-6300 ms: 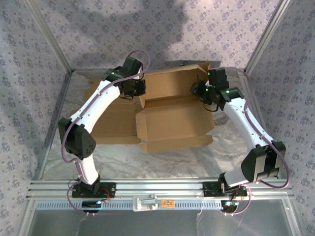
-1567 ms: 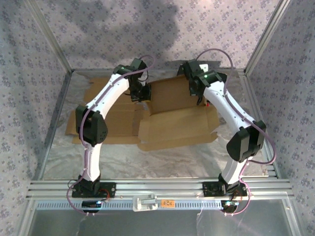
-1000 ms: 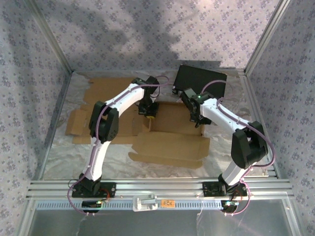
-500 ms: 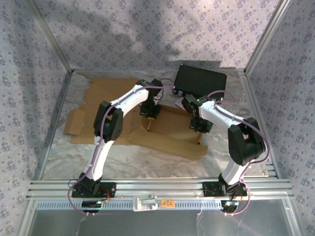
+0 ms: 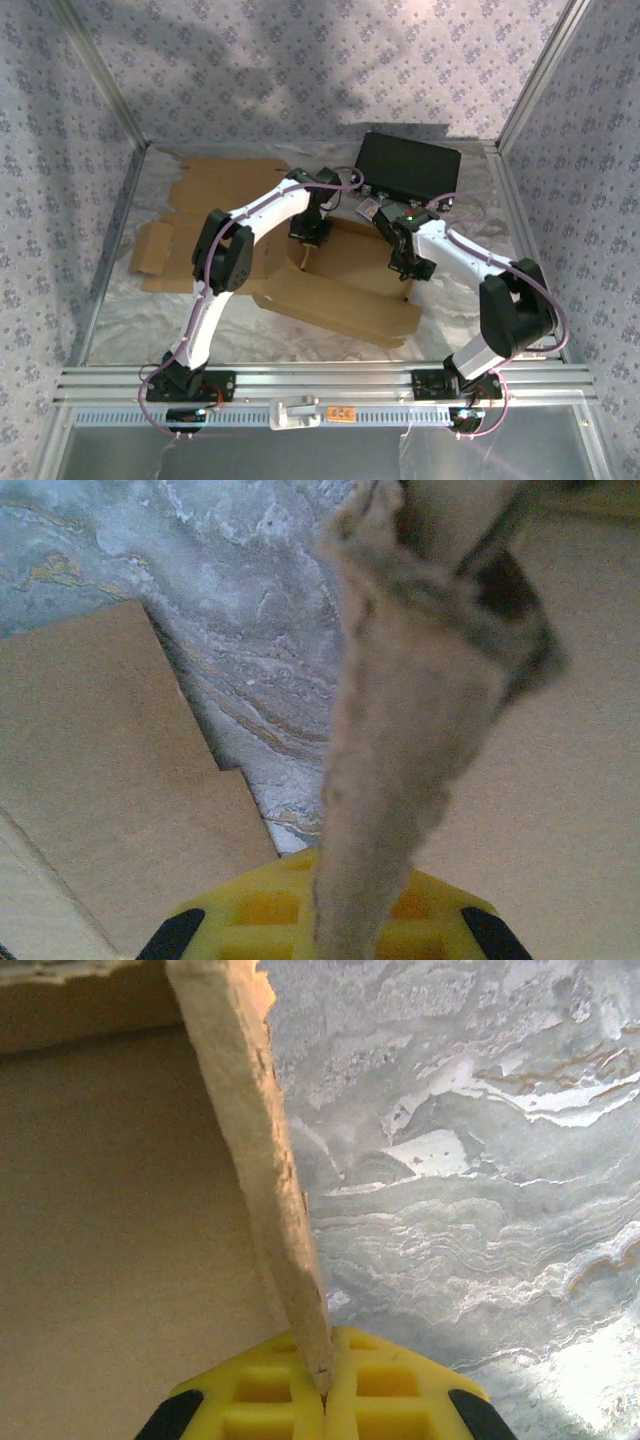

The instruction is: Fold the paper box

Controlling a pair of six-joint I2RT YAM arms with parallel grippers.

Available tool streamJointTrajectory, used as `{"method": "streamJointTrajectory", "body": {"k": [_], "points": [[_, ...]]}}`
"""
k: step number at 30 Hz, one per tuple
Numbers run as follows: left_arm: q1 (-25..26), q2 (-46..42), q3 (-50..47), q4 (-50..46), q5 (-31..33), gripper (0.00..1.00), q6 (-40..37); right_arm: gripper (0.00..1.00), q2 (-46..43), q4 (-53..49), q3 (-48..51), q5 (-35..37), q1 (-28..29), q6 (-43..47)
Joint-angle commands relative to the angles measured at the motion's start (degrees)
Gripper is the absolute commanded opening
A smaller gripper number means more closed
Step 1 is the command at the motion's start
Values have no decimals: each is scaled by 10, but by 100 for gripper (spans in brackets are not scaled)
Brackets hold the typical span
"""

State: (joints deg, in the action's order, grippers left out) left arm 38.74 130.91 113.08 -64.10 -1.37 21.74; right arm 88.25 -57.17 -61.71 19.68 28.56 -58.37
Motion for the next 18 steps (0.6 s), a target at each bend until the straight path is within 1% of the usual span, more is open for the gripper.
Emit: {"method": "streamJointTrajectory", "body": {"k": [1,5,7,11,12,15,16,18], "points": [[8,-17,-10,1,52,7,12,0,-10,-20,10,49,1,-31],[18,-17,-29,4,66,5,15,0,-9,-16,15,43,4,-35],[21,-16,-29,5,72,0,19,0,-7,-10,19,38,4,-36],[28,-16,-25,12,72,0,20,0,-3,-7,23,28,4,-34],[29,-16,-21,12,65,4,20,0,-2,-6,24,26,4,-34],[29,-22,-16,8,38,22,25,0,1,-7,27,24,1,-31],[28,-25,0,7,29,26,26,0,1,-6,27,23,-1,-30],[24,-35,3,9,13,29,28,0,1,-4,28,21,-3,-28]]}}
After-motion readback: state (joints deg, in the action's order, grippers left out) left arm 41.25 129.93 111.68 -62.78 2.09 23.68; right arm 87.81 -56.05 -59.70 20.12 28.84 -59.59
